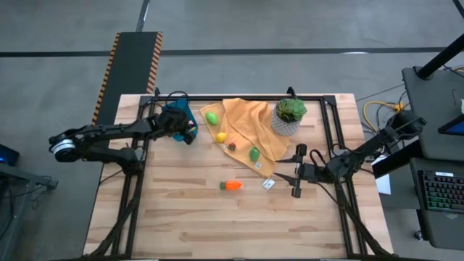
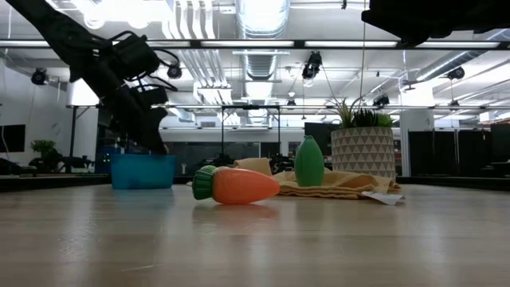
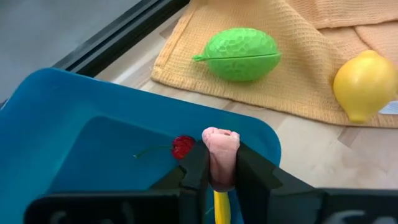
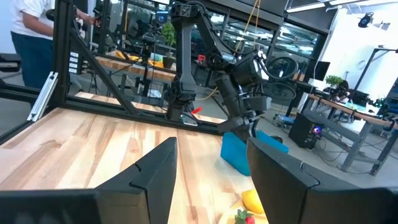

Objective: Pick and placing Produce into tupperware
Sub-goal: Put the peach into the blue bin

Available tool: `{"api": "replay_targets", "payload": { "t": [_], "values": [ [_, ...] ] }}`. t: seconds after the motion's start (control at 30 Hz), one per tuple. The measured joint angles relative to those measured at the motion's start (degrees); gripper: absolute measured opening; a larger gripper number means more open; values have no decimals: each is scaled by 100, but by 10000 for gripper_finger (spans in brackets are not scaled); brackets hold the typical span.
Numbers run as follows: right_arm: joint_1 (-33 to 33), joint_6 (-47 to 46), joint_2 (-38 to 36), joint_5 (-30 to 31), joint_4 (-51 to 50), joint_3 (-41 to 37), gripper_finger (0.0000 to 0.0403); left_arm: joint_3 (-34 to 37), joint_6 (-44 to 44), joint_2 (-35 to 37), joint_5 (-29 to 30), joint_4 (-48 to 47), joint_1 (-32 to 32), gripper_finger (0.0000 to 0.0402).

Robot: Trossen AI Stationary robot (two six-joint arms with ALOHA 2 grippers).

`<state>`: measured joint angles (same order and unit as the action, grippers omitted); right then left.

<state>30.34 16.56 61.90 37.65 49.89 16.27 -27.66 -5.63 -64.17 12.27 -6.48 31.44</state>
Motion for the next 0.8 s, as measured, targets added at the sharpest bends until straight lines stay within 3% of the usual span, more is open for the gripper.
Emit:
{"api": "replay_targets", "payload": {
  "t": [0.27,0.8],
  "values": [
    [1,0,1,2,0,0,187,-4,-7,27,-4,-2,0,77],
    [0,-1,-1,2,2,1,187,-4,27,34,-155,0,0,80]
  ]
}}
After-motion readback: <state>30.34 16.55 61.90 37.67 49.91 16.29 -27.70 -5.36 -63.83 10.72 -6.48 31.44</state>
